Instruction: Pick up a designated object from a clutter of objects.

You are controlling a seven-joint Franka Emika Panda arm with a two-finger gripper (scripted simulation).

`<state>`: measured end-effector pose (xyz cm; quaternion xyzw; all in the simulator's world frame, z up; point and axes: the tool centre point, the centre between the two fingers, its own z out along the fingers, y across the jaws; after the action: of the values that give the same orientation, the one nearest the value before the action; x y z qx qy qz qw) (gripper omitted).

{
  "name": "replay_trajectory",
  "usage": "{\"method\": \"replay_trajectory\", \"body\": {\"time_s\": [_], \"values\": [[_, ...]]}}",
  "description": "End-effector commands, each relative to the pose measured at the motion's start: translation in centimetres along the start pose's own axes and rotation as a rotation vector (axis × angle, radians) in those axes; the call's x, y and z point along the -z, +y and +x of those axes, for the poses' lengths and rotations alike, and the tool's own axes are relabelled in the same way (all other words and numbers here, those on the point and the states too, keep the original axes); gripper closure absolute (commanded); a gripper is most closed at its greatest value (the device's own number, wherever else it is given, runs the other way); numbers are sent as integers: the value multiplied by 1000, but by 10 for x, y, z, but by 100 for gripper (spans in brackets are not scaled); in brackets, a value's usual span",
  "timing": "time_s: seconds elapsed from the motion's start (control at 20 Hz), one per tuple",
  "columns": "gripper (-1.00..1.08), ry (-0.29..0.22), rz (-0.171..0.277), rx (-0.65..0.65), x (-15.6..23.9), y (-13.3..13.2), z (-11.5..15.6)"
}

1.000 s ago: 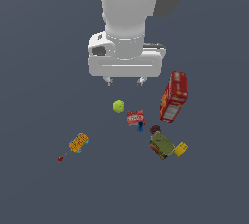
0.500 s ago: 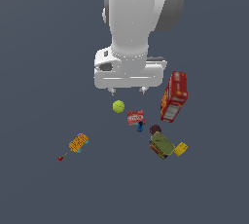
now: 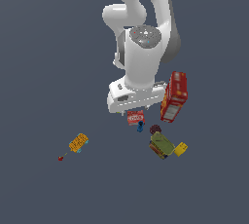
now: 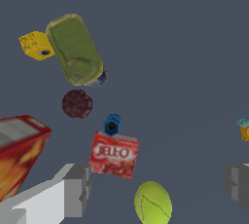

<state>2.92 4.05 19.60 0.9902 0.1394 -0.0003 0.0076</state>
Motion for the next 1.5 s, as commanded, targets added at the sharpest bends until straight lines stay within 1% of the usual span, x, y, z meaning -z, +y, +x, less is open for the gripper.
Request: {"method": "replay_trajectory", "body": {"time_s": [0.0, 0.3, 0.6, 1.05, 1.45], "values": [[-92, 0, 1, 67, -27, -9, 3], [-92, 2, 7, 185, -73, -28, 3], [-92, 4, 13, 248, -98, -39, 2], [-92, 3, 14, 257, -107, -41, 1], [-92, 4, 15, 260, -142, -42, 0]]}}
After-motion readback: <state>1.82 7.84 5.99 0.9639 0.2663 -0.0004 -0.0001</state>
